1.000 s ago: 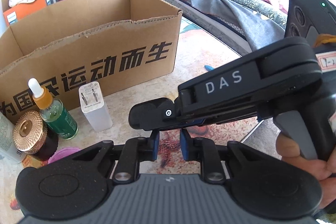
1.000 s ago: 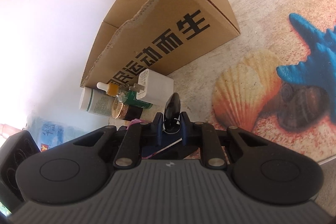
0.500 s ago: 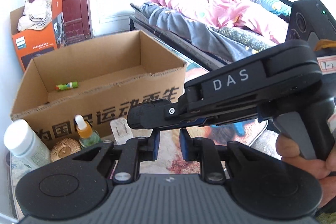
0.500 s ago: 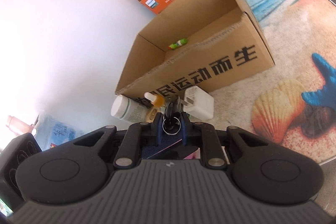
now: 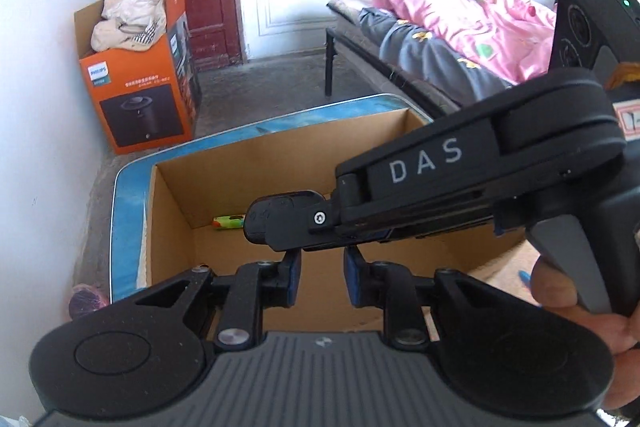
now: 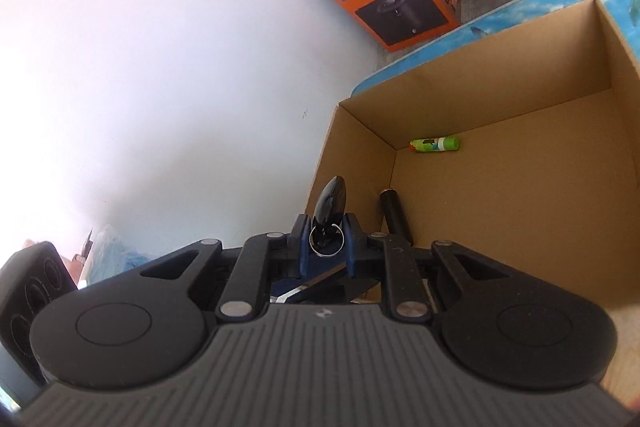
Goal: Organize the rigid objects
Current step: 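Carry the key fob into the box and open the right gripper, then move the right gripper back toward the pink silicone bowl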
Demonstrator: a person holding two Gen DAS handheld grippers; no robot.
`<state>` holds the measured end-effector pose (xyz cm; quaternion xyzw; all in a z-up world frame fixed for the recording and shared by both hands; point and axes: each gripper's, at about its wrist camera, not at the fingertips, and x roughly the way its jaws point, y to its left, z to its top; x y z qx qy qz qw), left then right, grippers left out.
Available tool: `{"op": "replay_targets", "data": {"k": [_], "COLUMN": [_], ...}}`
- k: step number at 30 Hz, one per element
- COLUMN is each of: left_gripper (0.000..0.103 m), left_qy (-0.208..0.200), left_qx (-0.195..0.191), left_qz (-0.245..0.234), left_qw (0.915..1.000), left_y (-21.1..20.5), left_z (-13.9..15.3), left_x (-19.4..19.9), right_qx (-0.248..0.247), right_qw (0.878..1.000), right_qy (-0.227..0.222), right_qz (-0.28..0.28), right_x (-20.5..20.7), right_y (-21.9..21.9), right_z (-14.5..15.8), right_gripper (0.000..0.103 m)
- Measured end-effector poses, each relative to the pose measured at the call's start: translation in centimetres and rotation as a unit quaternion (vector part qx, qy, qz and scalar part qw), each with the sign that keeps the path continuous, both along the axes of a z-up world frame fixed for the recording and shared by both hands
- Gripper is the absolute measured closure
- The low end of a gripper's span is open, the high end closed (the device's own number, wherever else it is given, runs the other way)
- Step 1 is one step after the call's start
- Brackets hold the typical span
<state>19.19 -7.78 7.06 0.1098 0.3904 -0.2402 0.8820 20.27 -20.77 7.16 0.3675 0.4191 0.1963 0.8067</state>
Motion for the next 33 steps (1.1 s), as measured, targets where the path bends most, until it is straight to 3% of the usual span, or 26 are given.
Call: {"op": "replay_targets", "data": {"k": [3, 8, 15, 18, 22, 24, 33], "left_gripper": [0.078, 0.076, 0.07, 0.069, 0.068, 0.067, 0.046], "left_qy": [0.048, 0.075, 0.077, 0.082, 0.08, 0.074, 0.025], "left_qx": [0.009, 0.043, 0.053, 0.046, 0.028, 0.016, -0.054], "left_qz": [0.039, 0.078, 0.091, 0.096, 0.095, 0.093, 0.046], "left_qw": [0.9981, 0.9932, 0.9915, 0.9909, 0.9918, 0.9928, 0.9971], "left_y": [0.4, 1.2, 1.3, 1.6, 2.4, 2.9, 5.1], "left_z": [-1.3, -3.0, -3.5, -3.5, -2.5, -1.7, 2.4], "left_x": [4.1, 8.1, 8.5, 8.5, 7.8, 6.9, -1.1], "right_qx": [0.016, 0.038, 0.046, 0.039, 0.04, 0.04, 0.054], "right_qw": [0.999, 0.993, 0.983, 0.981, 0.982, 0.985, 0.998], "right_qy": [0.046, 0.112, 0.176, 0.189, 0.184, 0.168, 0.033], "right_qz": [0.007, 0.006, 0.004, 0.001, 0.0, 0.001, -0.002], "right_x": [4.4, 9.6, 12.3, 12.2, 11.1, 10.1, 0.3], "right_y": [0.5, 1.0, 1.7, 1.6, 0.8, 0.2, -3.7], "right_z": [-2.0, -5.9, -10.2, -10.9, -10.1, -9.0, -0.1], "right_gripper": [0.087, 0.087, 0.084, 0.074, 0.061, 0.06, 0.057]}}
